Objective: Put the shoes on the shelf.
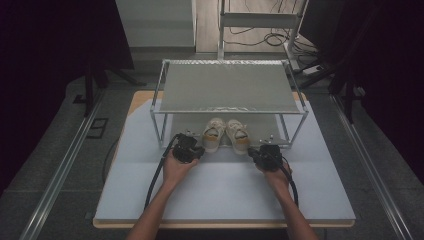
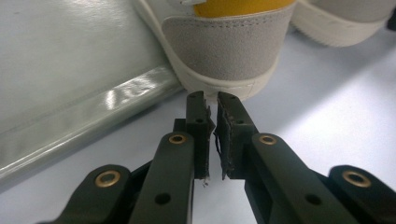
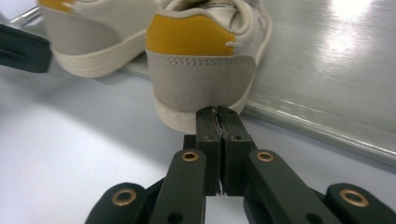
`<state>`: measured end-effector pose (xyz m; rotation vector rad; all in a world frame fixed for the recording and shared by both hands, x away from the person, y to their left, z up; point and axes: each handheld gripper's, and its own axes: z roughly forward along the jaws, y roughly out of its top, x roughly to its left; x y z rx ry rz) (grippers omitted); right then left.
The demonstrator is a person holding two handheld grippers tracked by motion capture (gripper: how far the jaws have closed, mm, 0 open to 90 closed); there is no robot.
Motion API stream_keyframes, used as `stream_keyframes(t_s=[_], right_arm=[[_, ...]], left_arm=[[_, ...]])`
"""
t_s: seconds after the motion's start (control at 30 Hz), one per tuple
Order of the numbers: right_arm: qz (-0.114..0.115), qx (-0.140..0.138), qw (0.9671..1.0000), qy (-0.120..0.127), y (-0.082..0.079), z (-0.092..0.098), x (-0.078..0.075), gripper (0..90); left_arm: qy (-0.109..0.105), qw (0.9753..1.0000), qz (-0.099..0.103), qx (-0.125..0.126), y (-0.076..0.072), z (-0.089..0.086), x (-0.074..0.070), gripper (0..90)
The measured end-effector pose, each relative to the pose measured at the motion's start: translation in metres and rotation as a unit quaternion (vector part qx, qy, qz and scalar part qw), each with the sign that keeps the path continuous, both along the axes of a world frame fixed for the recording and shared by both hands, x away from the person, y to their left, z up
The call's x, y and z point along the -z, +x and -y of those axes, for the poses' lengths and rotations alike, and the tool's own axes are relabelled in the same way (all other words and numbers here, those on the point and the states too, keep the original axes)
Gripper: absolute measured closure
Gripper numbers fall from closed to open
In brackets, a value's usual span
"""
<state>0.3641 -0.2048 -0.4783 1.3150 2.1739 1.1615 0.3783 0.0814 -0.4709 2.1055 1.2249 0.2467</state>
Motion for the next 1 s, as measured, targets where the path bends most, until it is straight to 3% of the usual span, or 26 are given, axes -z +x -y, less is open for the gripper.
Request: stream_keyframes(t_s=[0.43,0.83,1.0], right_arm=[[-0.002,-0.031,0.9995,0.008,0.002,-0.023,0.001,87.9],[0.000,-0.032,0.9995,0.006,0.004,-0.029,0.001,88.0],[0.000,-0.032,0.9995,0.006,0.004,-0.029,0.001,88.0]], left_arm=[[-0.006,0.9999,0.000,0.009,0.002,0.014,0.001,82.9],[-0.013,0.9999,-0.008,0.007,0.006,0.018,0.000,81.4],[-0.004,0.9999,-0.008,0.010,0.010,0.018,-0.001,81.5]])
